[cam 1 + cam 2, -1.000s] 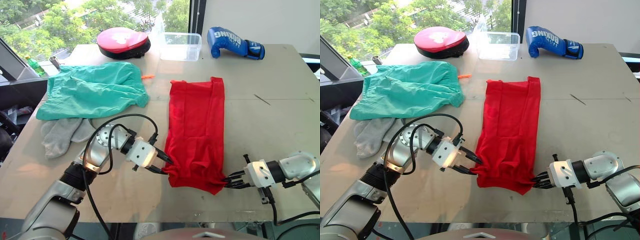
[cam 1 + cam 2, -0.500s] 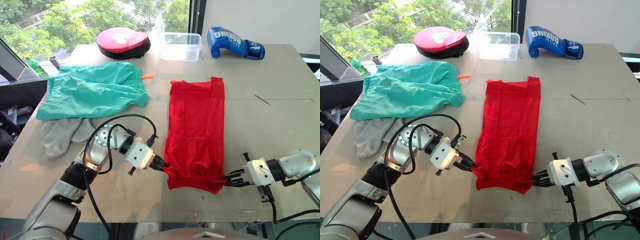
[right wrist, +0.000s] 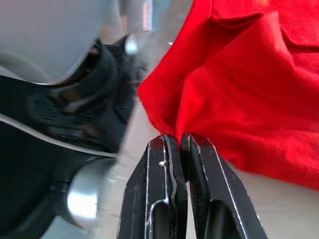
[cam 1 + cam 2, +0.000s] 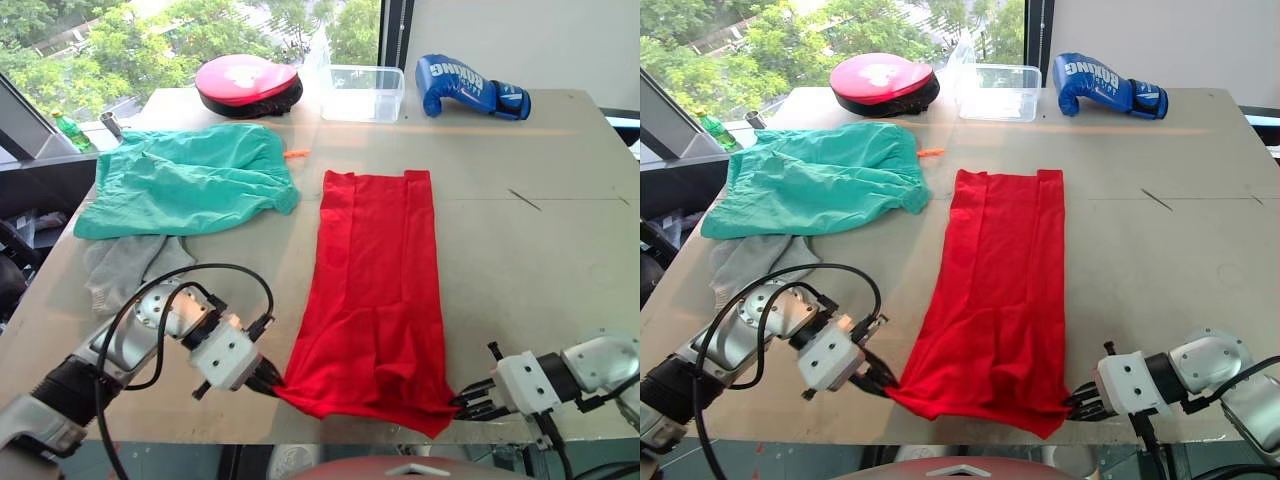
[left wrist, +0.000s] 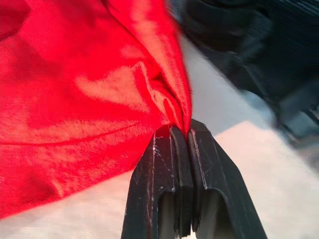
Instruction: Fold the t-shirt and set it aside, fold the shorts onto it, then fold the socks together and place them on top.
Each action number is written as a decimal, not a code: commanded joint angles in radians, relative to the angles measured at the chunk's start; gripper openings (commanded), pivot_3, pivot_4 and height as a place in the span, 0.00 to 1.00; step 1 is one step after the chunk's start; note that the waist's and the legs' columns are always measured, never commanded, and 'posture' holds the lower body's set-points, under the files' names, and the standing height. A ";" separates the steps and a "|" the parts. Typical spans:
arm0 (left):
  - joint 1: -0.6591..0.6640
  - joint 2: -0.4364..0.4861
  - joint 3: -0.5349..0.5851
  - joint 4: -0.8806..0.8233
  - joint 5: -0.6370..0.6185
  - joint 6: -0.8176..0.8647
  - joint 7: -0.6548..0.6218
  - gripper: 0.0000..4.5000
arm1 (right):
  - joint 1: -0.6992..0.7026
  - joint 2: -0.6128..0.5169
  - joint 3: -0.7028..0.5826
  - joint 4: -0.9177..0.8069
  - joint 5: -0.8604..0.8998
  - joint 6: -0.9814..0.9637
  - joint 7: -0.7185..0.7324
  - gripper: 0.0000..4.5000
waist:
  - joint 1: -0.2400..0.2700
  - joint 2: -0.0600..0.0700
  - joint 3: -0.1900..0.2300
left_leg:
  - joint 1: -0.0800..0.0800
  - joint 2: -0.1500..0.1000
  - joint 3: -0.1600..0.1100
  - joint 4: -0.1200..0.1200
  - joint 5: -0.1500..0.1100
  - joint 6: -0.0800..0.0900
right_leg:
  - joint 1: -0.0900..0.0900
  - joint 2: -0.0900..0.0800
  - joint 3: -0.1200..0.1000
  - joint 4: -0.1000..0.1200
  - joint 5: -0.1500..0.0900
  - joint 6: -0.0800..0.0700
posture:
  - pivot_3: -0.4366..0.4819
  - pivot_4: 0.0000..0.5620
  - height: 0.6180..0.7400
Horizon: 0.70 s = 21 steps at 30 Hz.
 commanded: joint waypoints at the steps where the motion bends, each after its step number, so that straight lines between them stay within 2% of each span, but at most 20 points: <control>1: 0.002 0.043 -0.009 -0.055 -0.045 0.024 -0.004 0.01 | 0.021 -0.030 -0.064 -0.103 0.131 0.123 -0.010 0.00 | 0.000 0.000 0.000 | 0.000 0.000 0.000 0.000 0.000 0.000 | 0.000 0.000 0.000 0.000 0.000 0.000 | 0.48 0.27 0.93; 3: -0.013 0.055 0.002 -0.088 -0.096 0.095 -0.004 0.01 | 0.030 -0.051 -0.101 -0.154 0.224 0.213 -0.024 0.00 | 0.000 0.000 0.000 | 0.000 0.000 0.000 0.000 0.000 0.000 | 0.000 0.000 0.000 0.000 0.000 0.001 | 0.48 0.27 0.93; 5: -0.078 0.061 0.040 -0.108 -0.194 0.277 -0.004 0.01 | -0.022 -0.090 -0.194 -0.201 0.502 0.391 -0.099 0.00 | 0.000 0.000 0.001 | 0.000 0.000 0.000 0.000 0.000 0.000 | 0.000 0.000 0.000 0.000 0.001 0.002 | 0.48 0.27 0.93; 7: -0.145 0.043 0.073 -0.083 -0.249 0.414 -0.004 0.01 | -0.146 -0.094 -0.240 -0.181 0.702 0.516 -0.197 0.00 | -0.001 -0.003 0.003 | -0.001 0.000 0.000 0.001 0.000 0.000 | 0.000 0.000 0.000 0.001 0.002 0.003 | 0.48 0.27 0.93; 9: -0.239 -0.020 0.106 -0.001 -0.260 0.526 0.008 0.01 | -0.313 -0.076 -0.236 -0.096 0.794 0.625 -0.279 0.00 | -0.003 -0.006 0.003 | 0.001 0.002 0.000 0.001 0.000 0.000 | 0.001 0.002 0.000 0.001 0.000 0.000 | 0.48 0.27 0.93; 12: -0.425 -0.176 0.154 0.205 -0.221 0.629 0.082 0.01 | -0.557 -0.001 -0.172 0.132 0.725 0.744 -0.369 0.00 | 0.000 -0.008 0.003 | 0.002 0.001 0.000 0.002 0.000 0.000 | 0.003 0.002 -0.001 0.000 0.000 0.000 | 0.48 0.27 0.93; 14: -0.553 -0.286 0.182 0.386 -0.168 0.647 0.135 0.01 | -0.686 0.055 -0.118 0.301 0.614 0.756 -0.370 0.00 | 0.001 -0.010 0.003 | -0.001 0.001 -0.002 0.002 0.000 0.000 | 0.002 0.002 -0.002 -0.002 0.003 0.003 | 0.48 0.27 0.93; 17: -0.766 -0.447 0.236 0.751 -0.081 0.593 0.261 0.01 | -0.882 0.149 -0.030 0.595 0.425 0.725 -0.358 0.00 | -0.002 -0.010 0.003 | -0.004 0.000 -0.002 0.001 0.000 0.000 | 0.000 0.002 -0.003 -0.005 0.005 0.000 | 0.48 0.27 0.93; 20: -0.906 -0.538 0.272 1.043 0.016 0.498 0.369 0.01 | -1.042 0.253 0.026 0.872 0.274 0.671 -0.335 0.00 | -0.015 -0.010 0.003 | -0.018 -0.001 -0.002 0.001 0.001 -0.001 | -0.015 0.001 -0.003 -0.005 0.006 0.000 | 0.48 0.27 0.93; 21: -0.934 -0.559 0.275 1.116 0.050 0.459 0.411 0.01 | -1.093 0.291 0.040 0.976 0.220 0.636 -0.341 0.00 | -0.021 -0.010 0.003 | -0.019 -0.001 -0.001 0.000 0.000 0.000 | -0.016 0.000 -0.003 -0.005 0.006 0.000 | 0.48 0.27 0.93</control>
